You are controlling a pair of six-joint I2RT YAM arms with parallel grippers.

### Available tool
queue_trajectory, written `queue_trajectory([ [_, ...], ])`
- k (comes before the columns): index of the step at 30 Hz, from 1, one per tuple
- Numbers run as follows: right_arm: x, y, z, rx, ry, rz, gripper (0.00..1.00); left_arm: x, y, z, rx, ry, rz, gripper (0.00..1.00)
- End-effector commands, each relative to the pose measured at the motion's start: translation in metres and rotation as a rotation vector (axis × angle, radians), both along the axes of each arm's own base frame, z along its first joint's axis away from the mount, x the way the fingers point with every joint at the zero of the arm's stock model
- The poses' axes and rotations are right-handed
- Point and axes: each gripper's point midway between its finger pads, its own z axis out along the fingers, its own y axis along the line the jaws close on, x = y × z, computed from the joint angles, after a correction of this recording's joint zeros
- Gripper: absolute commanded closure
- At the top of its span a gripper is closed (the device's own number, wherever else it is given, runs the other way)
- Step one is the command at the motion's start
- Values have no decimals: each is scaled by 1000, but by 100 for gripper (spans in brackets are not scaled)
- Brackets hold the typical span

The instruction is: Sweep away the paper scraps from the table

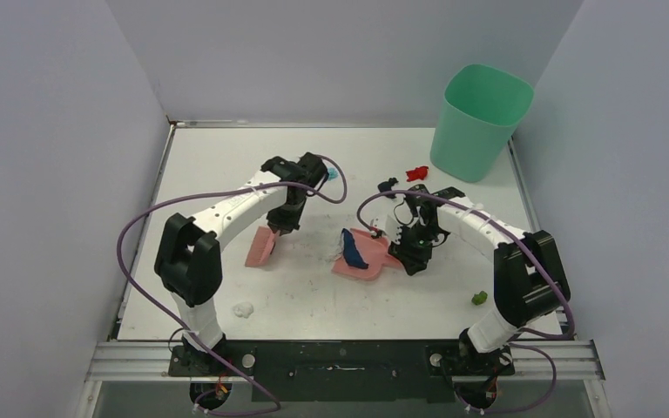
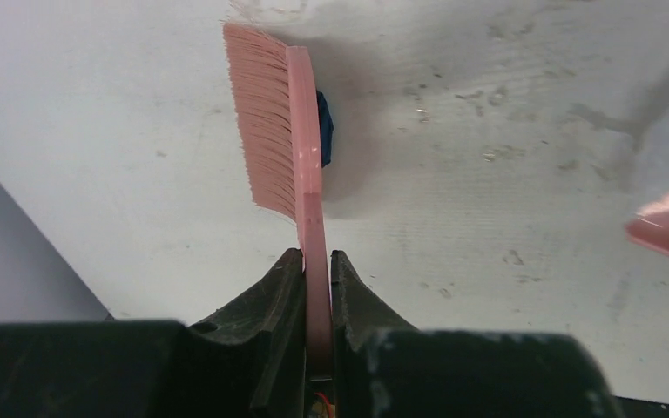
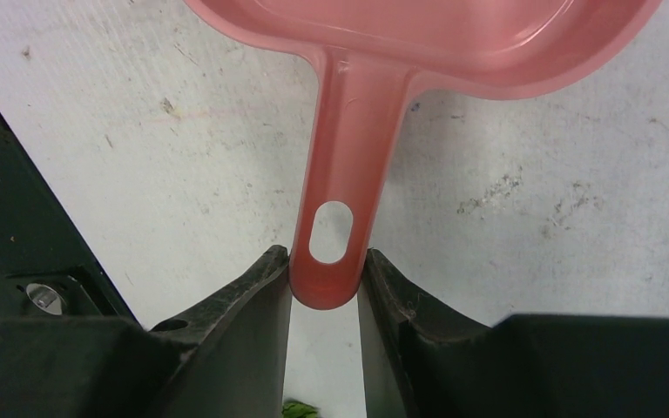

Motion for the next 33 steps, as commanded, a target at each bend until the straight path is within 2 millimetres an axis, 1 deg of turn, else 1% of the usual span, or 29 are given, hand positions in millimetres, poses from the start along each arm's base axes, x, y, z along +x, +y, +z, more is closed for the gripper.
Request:
queue_trajectory([
  [1, 7, 24, 10, 63, -31, 8, 82, -7, -89, 0, -324, 39, -81, 100],
  [4, 4, 32, 10, 70, -28, 18, 82, -13, -117, 7, -429, 59, -115, 100],
  [7, -4, 40, 7, 74, -14, 31, 82, -16, -132, 22, -478, 54, -138, 100],
  [9, -7, 43, 7, 71, -14, 29, 82, -18, -139, 37, -504, 38, -158, 100],
  [13, -8, 49, 9, 87, -22, 20, 82, -22, -146, 70, -567, 3, -207, 100],
  [16, -8, 52, 10, 106, -32, 16, 82, -29, -147, 86, -608, 7, -240, 100],
  [20, -8, 53, 10, 119, -52, 14, 82, -37, -133, 99, -572, 2, -244, 100],
  [22, -8, 52, 12, 125, -67, 12, 82, -37, -124, 109, -556, -34, -236, 100],
  [26, -7, 50, 16, 139, -114, 8, 82, -35, -100, 129, -488, -117, -205, 100],
  [29, -5, 50, 20, 157, -151, 4, 82, -36, -87, 145, -467, -170, -194, 100],
  [32, -2, 51, 24, 175, -176, -3, 82, -35, -77, 156, -453, -220, -184, 100],
  [33, -1, 52, 25, 180, -181, -6, 82, -35, -70, 160, -440, -247, -171, 100],
])
